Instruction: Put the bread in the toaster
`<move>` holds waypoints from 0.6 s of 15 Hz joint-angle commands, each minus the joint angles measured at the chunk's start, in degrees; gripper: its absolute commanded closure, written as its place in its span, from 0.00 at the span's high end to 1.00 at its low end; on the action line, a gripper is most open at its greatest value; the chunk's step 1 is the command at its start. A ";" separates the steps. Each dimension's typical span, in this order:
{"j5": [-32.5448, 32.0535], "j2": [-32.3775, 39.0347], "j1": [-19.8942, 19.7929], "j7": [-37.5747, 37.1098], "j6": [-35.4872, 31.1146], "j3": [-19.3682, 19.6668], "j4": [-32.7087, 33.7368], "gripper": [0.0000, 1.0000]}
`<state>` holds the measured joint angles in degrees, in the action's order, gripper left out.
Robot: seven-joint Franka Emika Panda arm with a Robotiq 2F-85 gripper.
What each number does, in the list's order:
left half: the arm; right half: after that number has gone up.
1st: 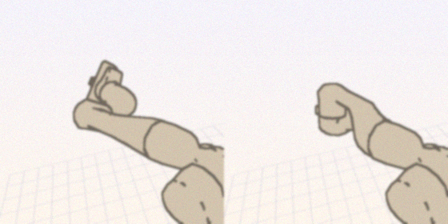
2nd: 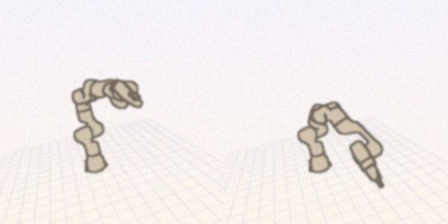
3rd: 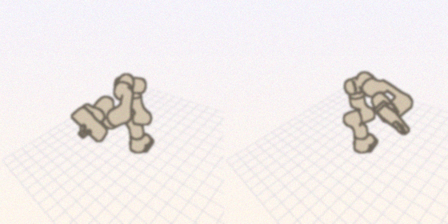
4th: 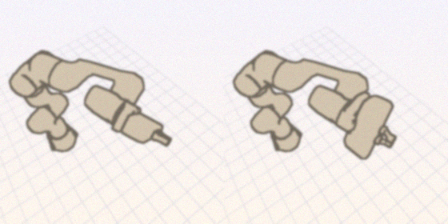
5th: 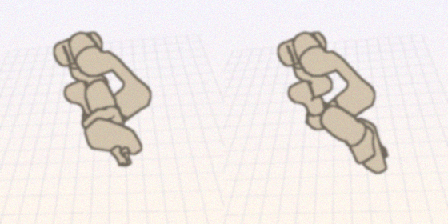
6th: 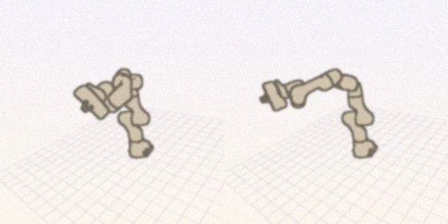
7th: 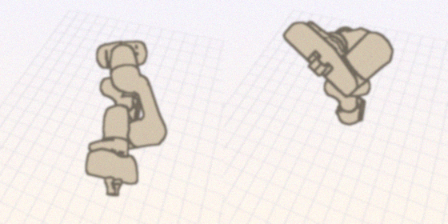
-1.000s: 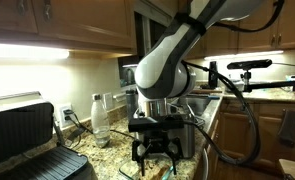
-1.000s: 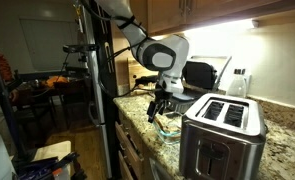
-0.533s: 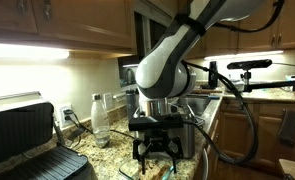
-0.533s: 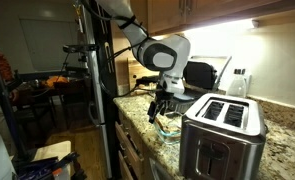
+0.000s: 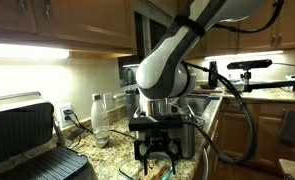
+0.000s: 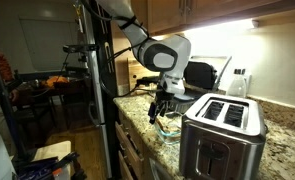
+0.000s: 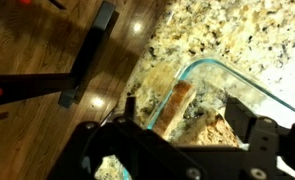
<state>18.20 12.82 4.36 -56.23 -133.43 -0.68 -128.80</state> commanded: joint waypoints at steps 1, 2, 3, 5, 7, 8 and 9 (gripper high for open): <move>0.01 0.32 0.12 -1.61 -1.32 0.19 -0.19 0.59; 0.06 0.37 0.10 -1.60 -1.30 0.18 -0.17 0.53; 0.04 0.42 0.11 -1.63 -1.26 0.18 -0.15 0.45; -0.05 0.47 0.14 -1.68 -1.16 0.18 -0.09 0.32; -0.21 0.41 0.16 -1.80 -1.07 0.24 -0.12 0.20; -0.28 0.33 0.16 -1.85 -1.04 0.26 -0.17 0.16; -0.31 0.29 0.16 -1.90 -1.03 0.28 -0.20 0.16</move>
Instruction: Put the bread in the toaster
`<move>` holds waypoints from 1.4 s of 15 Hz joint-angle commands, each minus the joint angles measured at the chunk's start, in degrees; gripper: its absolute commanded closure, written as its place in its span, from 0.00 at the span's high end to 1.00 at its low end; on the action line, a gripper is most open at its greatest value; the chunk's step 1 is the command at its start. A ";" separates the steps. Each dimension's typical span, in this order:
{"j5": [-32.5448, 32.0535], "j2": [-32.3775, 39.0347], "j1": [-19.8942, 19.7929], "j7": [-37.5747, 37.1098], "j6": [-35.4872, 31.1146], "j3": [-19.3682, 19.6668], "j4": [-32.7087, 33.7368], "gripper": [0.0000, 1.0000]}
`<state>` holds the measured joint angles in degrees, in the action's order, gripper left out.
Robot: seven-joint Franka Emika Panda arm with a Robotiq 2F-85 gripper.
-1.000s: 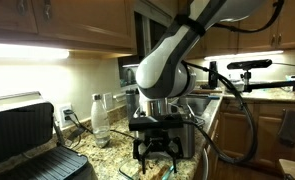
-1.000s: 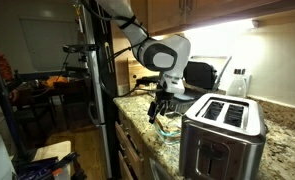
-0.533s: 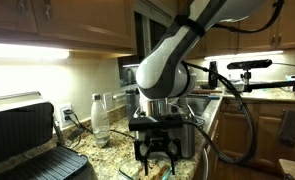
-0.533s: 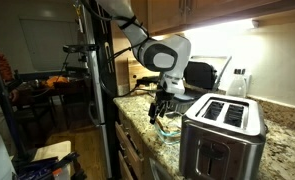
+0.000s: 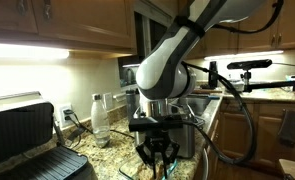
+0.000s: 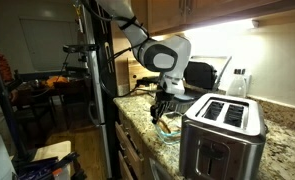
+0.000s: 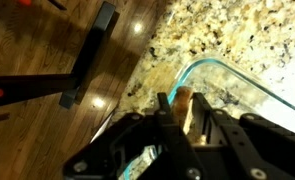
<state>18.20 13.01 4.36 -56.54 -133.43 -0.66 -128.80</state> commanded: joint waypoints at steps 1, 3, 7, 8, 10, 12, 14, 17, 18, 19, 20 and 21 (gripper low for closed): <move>-0.34 0.07 0.16 -1.62 -1.03 0.28 -0.17 0.14; -0.39 0.03 0.17 -1.65 -1.03 0.31 -0.08 0.13; -0.80 -0.34 0.22 -1.80 -0.83 0.44 -0.31 0.08; -1.06 -0.49 0.28 -1.90 -0.65 0.47 -0.28 0.08; -1.67 -0.69 0.43 -2.02 -0.25 0.49 -0.02 0.08; -2.45 -0.86 0.60 -2.11 0.26 0.48 0.39 0.08; -3.70 -1.08 0.80 -2.46 0.74 0.59 1.01 0.08; -6.10 -1.61 0.98 -3.34 1.40 0.82 2.18 0.09; -6.91 -1.84 1.01 -3.75 1.54 0.84 2.53 0.09; -7.56 -1.93 1.02 -3.99 1.65 0.82 2.88 0.09; -8.21 -2.09 1.05 -4.22 1.85 0.81 3.18 0.09; -8.80 -2.29 1.07 -4.52 2.01 0.78 3.34 0.09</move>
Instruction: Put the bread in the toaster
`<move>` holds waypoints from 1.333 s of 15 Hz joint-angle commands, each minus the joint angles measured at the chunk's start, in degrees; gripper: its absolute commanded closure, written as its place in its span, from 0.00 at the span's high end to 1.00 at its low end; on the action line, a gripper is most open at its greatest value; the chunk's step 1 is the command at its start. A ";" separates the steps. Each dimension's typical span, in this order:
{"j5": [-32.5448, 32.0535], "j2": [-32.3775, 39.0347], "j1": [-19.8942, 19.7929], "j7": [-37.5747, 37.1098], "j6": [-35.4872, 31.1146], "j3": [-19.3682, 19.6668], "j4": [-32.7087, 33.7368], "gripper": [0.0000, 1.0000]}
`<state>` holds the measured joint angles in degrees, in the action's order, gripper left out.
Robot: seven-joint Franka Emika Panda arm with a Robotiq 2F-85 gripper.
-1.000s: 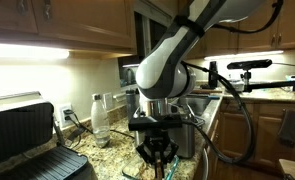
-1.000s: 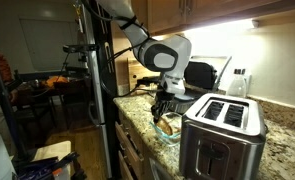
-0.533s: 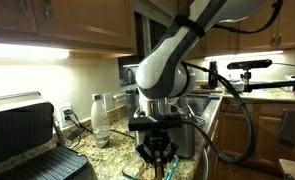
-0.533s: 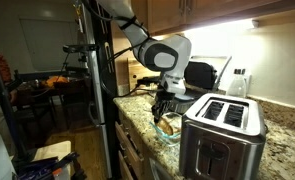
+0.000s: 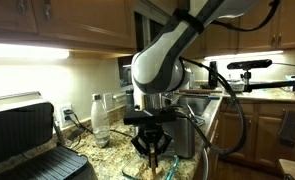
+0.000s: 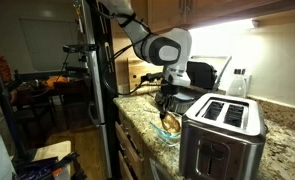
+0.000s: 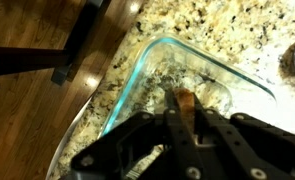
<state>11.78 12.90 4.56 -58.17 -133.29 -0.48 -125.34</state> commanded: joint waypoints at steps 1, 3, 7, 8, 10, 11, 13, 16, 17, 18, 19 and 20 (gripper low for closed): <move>-2.97 -2.42 0.91 -3.35 2.05 0.59 -0.01 0.09; -3.83 -2.98 0.93 -3.84 2.39 0.52 0.01 0.09; -5.08 -4.54 0.97 -4.02 3.18 0.43 -0.69 0.10; -5.30 -4.92 0.96 -4.00 3.43 0.41 -0.84 0.09; -5.91 -6.07 0.93 -3.91 4.40 0.32 -1.13 0.08; -6.15 -6.57 0.87 -3.65 5.00 0.23 -1.15 0.08; -6.43 -7.70 0.73 -3.07 6.28 0.02 -1.22 0.08; -6.76 -9.20 0.49 -2.05 8.65 -0.36 -1.27 0.08; -6.63 -9.65 0.37 -1.13 9.34 -0.53 -1.28 0.08; -6.90 -10.06 0.33 -0.70 10.21 -0.64 -1.19 0.08; -7.16 -10.46 0.31 -0.24 11.10 -0.76 -1.13 0.08; -7.52 -10.82 0.27 0.47 11.91 -0.85 -1.08 0.08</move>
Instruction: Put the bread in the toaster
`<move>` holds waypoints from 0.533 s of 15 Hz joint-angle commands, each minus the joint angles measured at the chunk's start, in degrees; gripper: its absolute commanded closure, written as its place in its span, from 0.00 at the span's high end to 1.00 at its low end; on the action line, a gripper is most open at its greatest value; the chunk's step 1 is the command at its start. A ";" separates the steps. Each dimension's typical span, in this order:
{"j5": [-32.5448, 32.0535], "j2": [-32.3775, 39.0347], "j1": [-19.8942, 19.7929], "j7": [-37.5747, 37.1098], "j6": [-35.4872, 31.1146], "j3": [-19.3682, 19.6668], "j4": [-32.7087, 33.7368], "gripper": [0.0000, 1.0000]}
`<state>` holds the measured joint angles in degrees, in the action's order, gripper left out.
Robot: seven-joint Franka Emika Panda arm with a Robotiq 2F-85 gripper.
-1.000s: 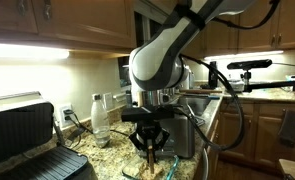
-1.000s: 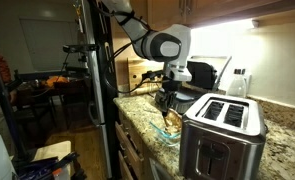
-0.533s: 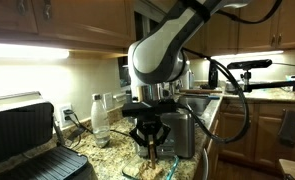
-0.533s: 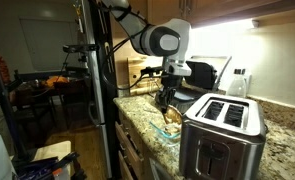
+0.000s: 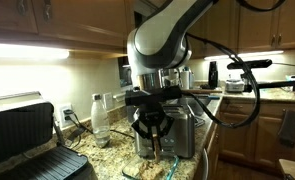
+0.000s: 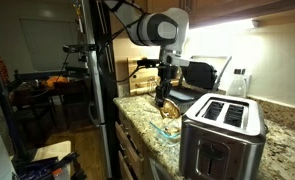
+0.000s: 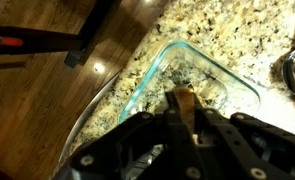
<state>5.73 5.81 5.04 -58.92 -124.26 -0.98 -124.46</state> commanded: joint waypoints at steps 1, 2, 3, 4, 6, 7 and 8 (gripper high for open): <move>-1.62 -4.17 -0.28 2.44 3.42 -0.48 -1.97 0.08; -2.18 -4.57 -0.30 2.70 4.27 -0.53 -1.91 0.08; -2.44 -5.08 -0.35 3.81 4.88 -0.60 -1.96 0.08; -2.81 -5.46 -0.41 4.83 5.53 -0.64 -1.94 0.08; -3.56 -6.72 -0.55 6.86 7.17 -0.65 -2.13 0.08; -3.77 -7.40 -0.64 8.19 7.75 -0.67 -2.27 0.08; -4.30 -8.04 -0.70 9.16 8.93 -0.69 -2.22 0.08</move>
<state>2.97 2.33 5.00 -52.74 -118.58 -1.27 -124.47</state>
